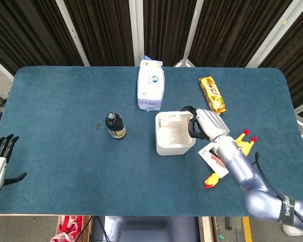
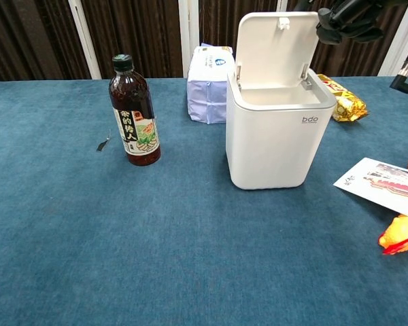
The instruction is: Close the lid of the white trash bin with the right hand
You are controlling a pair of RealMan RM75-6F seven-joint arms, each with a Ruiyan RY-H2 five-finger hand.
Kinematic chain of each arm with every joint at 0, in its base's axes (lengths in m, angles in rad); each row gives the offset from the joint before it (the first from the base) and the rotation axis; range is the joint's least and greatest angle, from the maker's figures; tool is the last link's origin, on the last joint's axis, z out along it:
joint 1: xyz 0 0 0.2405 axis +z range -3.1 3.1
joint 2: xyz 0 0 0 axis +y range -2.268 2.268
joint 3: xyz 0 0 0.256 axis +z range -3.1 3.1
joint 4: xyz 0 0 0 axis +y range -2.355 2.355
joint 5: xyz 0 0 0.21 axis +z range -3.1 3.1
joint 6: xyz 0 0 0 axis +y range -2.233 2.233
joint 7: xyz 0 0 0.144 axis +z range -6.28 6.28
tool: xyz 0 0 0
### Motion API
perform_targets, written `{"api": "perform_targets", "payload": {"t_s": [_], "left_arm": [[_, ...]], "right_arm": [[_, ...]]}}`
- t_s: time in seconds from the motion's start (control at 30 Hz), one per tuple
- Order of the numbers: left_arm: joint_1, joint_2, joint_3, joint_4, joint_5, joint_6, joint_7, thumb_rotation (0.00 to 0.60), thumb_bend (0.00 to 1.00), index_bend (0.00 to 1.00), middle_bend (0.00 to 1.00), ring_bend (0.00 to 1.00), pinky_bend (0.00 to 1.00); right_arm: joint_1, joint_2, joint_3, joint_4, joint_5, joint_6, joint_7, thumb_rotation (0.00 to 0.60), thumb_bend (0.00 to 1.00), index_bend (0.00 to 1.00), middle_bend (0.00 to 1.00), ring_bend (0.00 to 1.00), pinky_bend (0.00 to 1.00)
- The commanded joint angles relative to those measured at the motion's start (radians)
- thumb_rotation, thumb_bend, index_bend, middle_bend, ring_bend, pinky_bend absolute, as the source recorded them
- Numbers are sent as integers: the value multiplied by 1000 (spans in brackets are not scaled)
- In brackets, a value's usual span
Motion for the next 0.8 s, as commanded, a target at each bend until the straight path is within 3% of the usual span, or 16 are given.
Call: {"api": "perform_targets", "payload": {"t_s": [0.03,0.3,0.8], "left_arm": [[0,1,0,-1,-1,0,1,600,0,0,0,0,0],[0,0,2,-6,-1,0,10,600,0,0,0,0,0],[3,-1,7,-10,7,10,21,600,0,0,0,0,0]], "right_arm": [[-5,27,-14,-30,-2,-13,1,600,778,262,744,878,830],[-34,73,-69,-114,-35,-38,7,600,778,262,744,878,830],[-73,24,-139,-138,-118,1,32,600,778,172,744,878,830]]}}
